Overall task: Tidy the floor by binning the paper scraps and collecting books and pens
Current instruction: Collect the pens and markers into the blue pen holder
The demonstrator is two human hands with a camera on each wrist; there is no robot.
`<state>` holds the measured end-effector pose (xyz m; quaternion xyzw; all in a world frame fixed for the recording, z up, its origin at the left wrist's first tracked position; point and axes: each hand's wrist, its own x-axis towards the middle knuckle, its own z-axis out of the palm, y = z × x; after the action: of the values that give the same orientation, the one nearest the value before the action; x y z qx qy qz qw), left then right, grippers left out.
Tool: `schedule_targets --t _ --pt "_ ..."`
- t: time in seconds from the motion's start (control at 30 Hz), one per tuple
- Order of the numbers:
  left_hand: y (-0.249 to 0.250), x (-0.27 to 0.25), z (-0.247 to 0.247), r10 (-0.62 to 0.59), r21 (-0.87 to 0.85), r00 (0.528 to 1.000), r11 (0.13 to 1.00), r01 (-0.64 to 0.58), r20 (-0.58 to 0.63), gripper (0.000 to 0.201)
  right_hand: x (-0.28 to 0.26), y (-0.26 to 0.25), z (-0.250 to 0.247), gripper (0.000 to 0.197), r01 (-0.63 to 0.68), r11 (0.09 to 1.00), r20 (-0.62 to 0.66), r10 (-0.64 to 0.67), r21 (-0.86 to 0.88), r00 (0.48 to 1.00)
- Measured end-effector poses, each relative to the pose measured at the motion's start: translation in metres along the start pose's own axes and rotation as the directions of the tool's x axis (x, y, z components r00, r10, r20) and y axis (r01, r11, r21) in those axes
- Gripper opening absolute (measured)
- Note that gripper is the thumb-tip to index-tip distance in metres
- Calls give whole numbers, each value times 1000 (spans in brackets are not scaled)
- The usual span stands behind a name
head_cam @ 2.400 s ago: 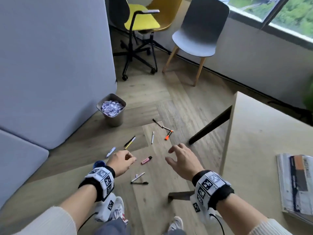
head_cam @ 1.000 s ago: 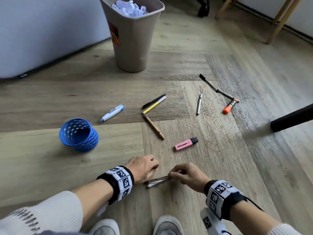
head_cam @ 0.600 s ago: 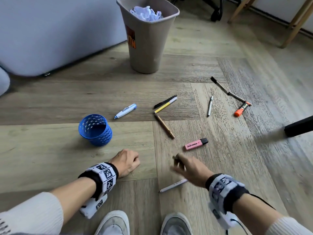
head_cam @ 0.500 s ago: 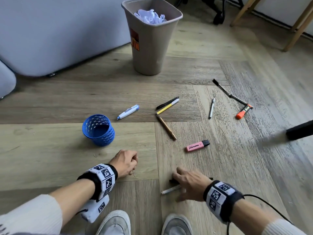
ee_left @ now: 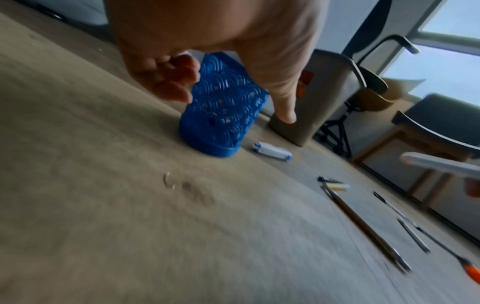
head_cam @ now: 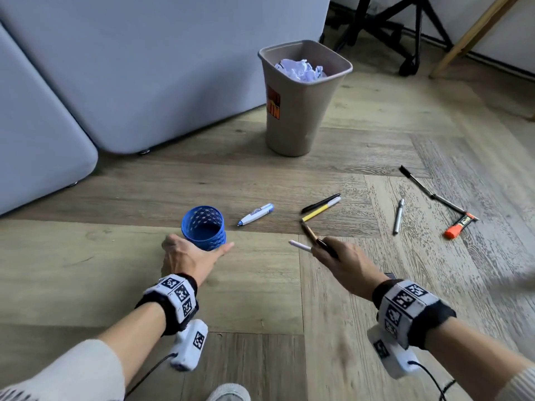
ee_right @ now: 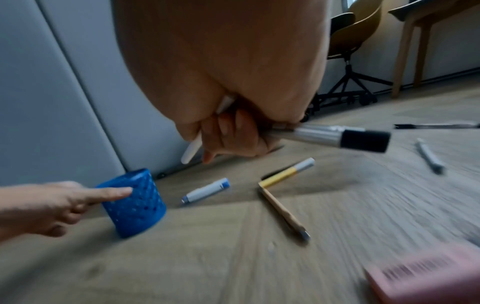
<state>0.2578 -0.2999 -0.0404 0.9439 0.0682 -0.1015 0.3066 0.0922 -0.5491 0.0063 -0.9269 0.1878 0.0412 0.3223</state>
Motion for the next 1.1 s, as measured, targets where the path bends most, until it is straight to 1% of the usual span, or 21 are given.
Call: schedule_targets --t 0.03,0.1,0.2,0.27,0.33,0.43,0.47,0.53,0.57,0.63,0.7,0.77,0.8,0.83,0.9,0.93,0.97,1.0,1.03,1.07,1.1 --pt "3 9 -4 19 -38 1000 999 -19 -5 121 7 -12 -5 24 25 1000 0 -25 5 1000" --pt "7 26 -8 73 -106 997 992 -68 39 123 18 -36 -13 24 89 996 31 -88 -25 996" --pt "13 42 -9 164 -105 983 982 -155 83 104 36 -68 -22 24 144 989 93 -142 -14 986" --pt "21 38 -8 262 -75 962 964 -257 75 94 49 -90 -26 22 219 976 65 -220 20 973" --pt "34 22 -7 414 -54 903 910 -410 116 89 61 -109 -29 23 267 960 2 -268 84 964" --pt "50 -2 -10 622 -72 757 780 -621 203 88 71 -129 -31 26 206 960 -92 -191 192 977" --pt "57 -6 -12 651 -92 729 756 -648 210 85 74 -132 -32 26 186 964 -107 -168 191 980" --pt "75 -10 -15 679 -124 696 731 -671 236 79 73 -131 -38 23 165 975 -101 -151 148 983" --pt "86 -12 -15 675 -134 691 734 -666 261 77 70 -126 -42 22 153 984 -79 -146 90 986" --pt "104 -13 -14 658 -128 702 748 -651 272 76 65 -113 -49 26 135 991 -1 -135 -17 991" --pt "116 -15 -10 654 -108 703 749 -653 279 79 60 -98 -60 36 101 991 28 -99 -89 995" --pt "121 -21 -5 651 -76 695 744 -664 306 82 57 -86 -70 29 117 963 54 -107 -243 993" --pt "123 -25 -2 652 -49 682 734 -678 331 82 55 -82 -74 21 156 919 85 -134 -362 987" --pt "125 -30 1 651 -17 667 720 -694 362 80 54 -80 -78 17 211 849 125 -171 -485 977" --pt "131 -40 9 654 39 637 685 -728 409 75 51 -82 -83 20 317 650 222 -227 -690 948" --pt "135 -44 13 655 60 626 669 -741 423 72 49 -84 -83 22 363 556 271 -243 -748 931" --pt "138 -47 16 654 74 619 660 -748 434 71 47 -84 -82 21 402 499 313 -256 -768 915" --pt "141 -48 20 650 84 619 656 -750 441 71 47 -84 -82 21 429 495 339 -265 -755 903" --pt "143 -49 24 644 90 623 659 -747 444 73 49 -81 -83 23 436 560 337 -277 -704 900" --pt "142 -48 24 640 97 626 661 -744 446 74 50 -78 -84 28 430 659 301 -308 -616 903" --pt "140 -47 27 634 103 631 664 -740 447 74 51 -70 -86 30 426 743 227 -362 -516 904"
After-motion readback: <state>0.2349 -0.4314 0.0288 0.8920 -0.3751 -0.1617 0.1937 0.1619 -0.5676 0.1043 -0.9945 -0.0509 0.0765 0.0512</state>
